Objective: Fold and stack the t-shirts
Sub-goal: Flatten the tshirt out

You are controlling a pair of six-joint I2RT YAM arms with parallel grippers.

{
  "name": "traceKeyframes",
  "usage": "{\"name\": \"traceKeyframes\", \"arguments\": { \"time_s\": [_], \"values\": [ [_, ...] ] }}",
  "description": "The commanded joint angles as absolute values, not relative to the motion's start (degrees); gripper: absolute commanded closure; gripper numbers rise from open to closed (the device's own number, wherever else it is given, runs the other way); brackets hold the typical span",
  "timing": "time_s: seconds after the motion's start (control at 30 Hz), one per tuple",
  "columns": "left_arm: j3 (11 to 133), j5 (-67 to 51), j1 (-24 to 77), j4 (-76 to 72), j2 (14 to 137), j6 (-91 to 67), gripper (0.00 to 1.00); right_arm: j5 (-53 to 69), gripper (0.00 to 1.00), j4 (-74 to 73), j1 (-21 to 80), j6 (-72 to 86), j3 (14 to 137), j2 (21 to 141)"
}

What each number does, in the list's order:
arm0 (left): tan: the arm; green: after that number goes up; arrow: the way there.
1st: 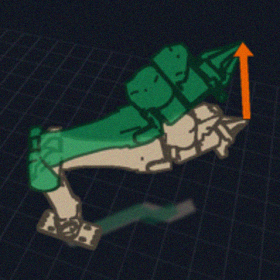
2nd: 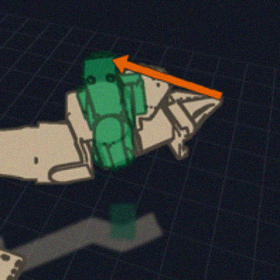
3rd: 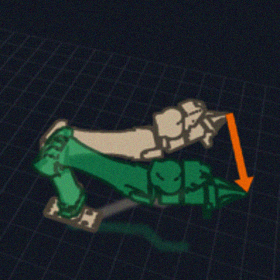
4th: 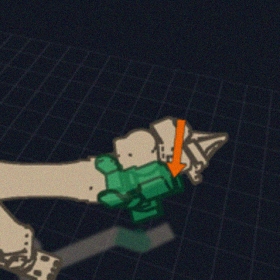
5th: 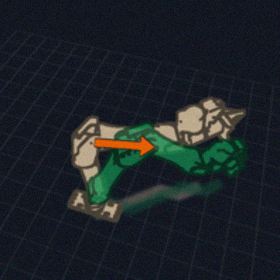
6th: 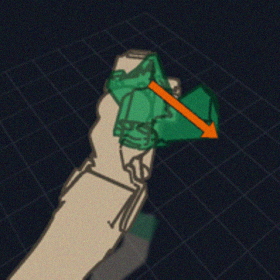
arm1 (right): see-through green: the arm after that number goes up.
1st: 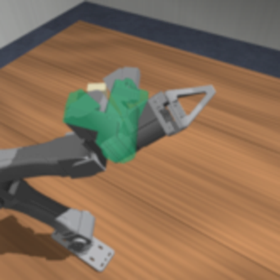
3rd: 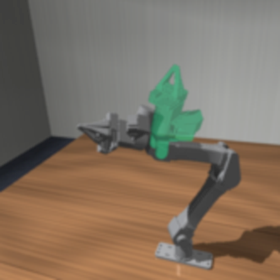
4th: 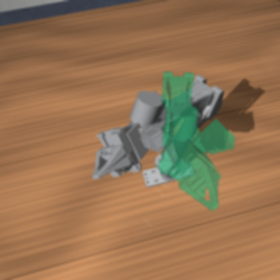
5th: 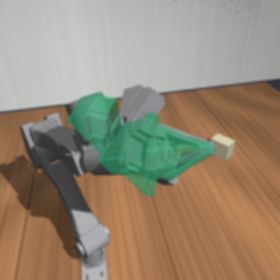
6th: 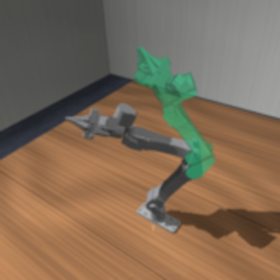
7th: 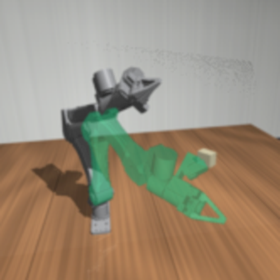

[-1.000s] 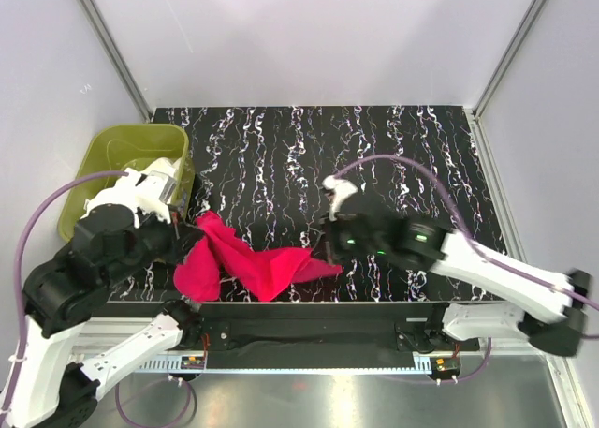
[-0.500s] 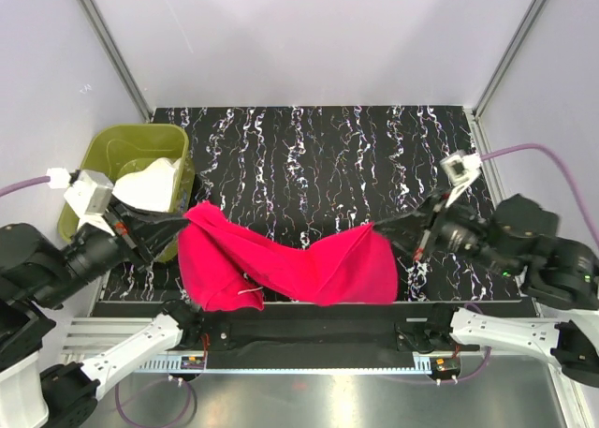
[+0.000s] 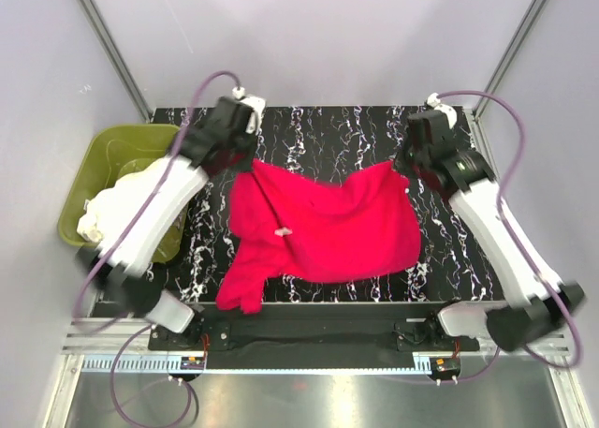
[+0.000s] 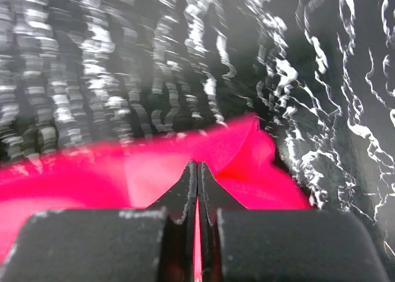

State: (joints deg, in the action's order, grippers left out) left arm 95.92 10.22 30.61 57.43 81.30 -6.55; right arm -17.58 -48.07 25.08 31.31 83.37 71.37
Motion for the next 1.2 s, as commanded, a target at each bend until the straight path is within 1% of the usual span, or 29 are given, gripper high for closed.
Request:
{"name": "traceKeyframes", "arguments": {
  "time_s": [0.0,0.03,0.07,0.1,0.13,0.17,0.2,0.23,0.27,0.3,0.33,0.37,0.4,0.43,0.47,0.5,0.53,0.57,0.6,0.67,0.73,0.77,0.83,0.87,0.93,0.97,1.03,1.17],
  "values": [
    [103.9,26.1,27.3,59.8,93.5,-5.5,0.8,-9.8,1.0,-46.1,19.4,29.4,85.4,79.3],
    [106.0,30.7,27.3,60.3,97.2,-4.3,0.71,-10.1,1.0,-47.4,17.2,29.5,86.6,82.1],
    [110.5,33.2,27.4,61.0,104.1,-4.0,0.56,-11.1,1.0,-48.5,16.0,29.9,87.8,88.2],
    [113.5,35.6,27.2,63.8,107.5,-3.9,0.48,-11.2,1.0,-50.2,14.7,30.1,91.3,91.5],
    [115.6,38.4,26.9,64.4,109.8,-6.2,0.33,-11.2,1.0,-54.8,13.6,30.1,93.7,95.1],
    [116.3,38.0,26.7,64.4,111.2,-6.8,0.24,-13.3,1.0,-57.4,12.2,30.2,96.0,101.3],
    [116.1,38.4,26.8,64.8,111.2,-8.2,0.11,-13.3,0.98,-60.6,11.9,28.5,99.1,103.9],
    [115.7,38.1,26.9,65.0,110.0,-8.8,0.05,-14.0,0.84,-61.9,11.4,27.9,100.2,106.1],
    [112.8,37.1,27.0,65.0,108.7,-9.0,0.02,-14.8,0.72,-62.7,10.9,27.6,100.6,108.8],
    [110.5,35.7,27.1,64.0,107.1,-9.0,0.03,-14.3,0.66,-62.4,10.7,26.3,100.1,109.3],
    [108.0,31.7,27.4,63.4,105.2,-8.6,0.05,-13.3,0.61,-61.9,10.5,25.6,99.2,109.4],
    [102.3,28.9,28.3,62.6,101.1,-8.4,0.08,-11.4,0.52,-61.6,10.5,25.3,97.1,108.7],
    [99.3,25.4,28.8,61.0,99.1,-8.2,0.12,-9.6,0.46,-60.1,10.5,25.0,95.5,107.9],
    [93.7,17.8,29.3,60.6,96.0,-9.6,0.16,-7.1,0.41,-59.7,10.5,25.0,93.6,106.3],
    [90.9,13.8,30.2,60.4,94.8,-11.0,0.21,-6.5,0.32,-59.4,10.5,25.7,90.1,105.2],
    [87.8,8.0,31.0,58.2,93.6,-14.1,0.25,-5.5,0.29,-58.2,10.6,26.4,87.9,104.0],
    [81.8,5.7,32.1,56.6,91.7,-15.8,0.28,-4.0,0.28,-57.3,10.5,26.7,85.6,100.9],
    [79.4,3.7,34.1,54.8,91.1,-17.5,0.28,-3.4,0.24,-56.6,10.5,27.3,81.4,99.4],
    [77.5,1.6,35.1,51.9,90.7,-20.6,0.28,-2.9,0.23,-55.4,10.0,27.6,79.6,98.0],
    [75.1,0.6,37.0,49.7,91.7,-22.0,0.2,-2.3,0.23,-54.7,9.7,27.6,75.3,95.1],
    [75.8,1.5,37.4,49.2,94.7,-22.3,0.16,-1.9,0.26,-54.1,9.3,27.2,73.0,93.3],
    [76.0,2.3,37.5,49.3,95.7,-22.2,0.16,-1.8,0.27,-54.0,9.1,27.2,71.1,92.8],
    [77.9,4.2,37.5,50.0,99.2,-21.9,0.18,-1.5,0.34,-53.7,8.3,27.6,69.1,91.0],
    [78.3,4.6,37.5,50.3,100.1,-22.0,0.22,-1.4,0.38,-53.7,7.6,28.4,67.3,90.3],
    [79.1,4.4,37.5,50.1,102.3,-23.3,0.25,-0.2,0.47,-52.9,4.8,29.3,64.4,87.7],
    [79.0,3.8,37.5,49.7,102.7,-23.9,0.25,1.4,0.48,-52.6,3.8,29.4,63.6,87.0],
    [78.1,2.2,37.5,48.7,103.5,-25.7,0.25,2.8,0.47,-51.8,2.2,29.7,62.2,85.9],
    [78.1,0.4,37.5,46.6,105.3,-26.5,0.25,4.8,0.39,-51.6,-1.3,29.5,60.6,86.9]
  ]
}}
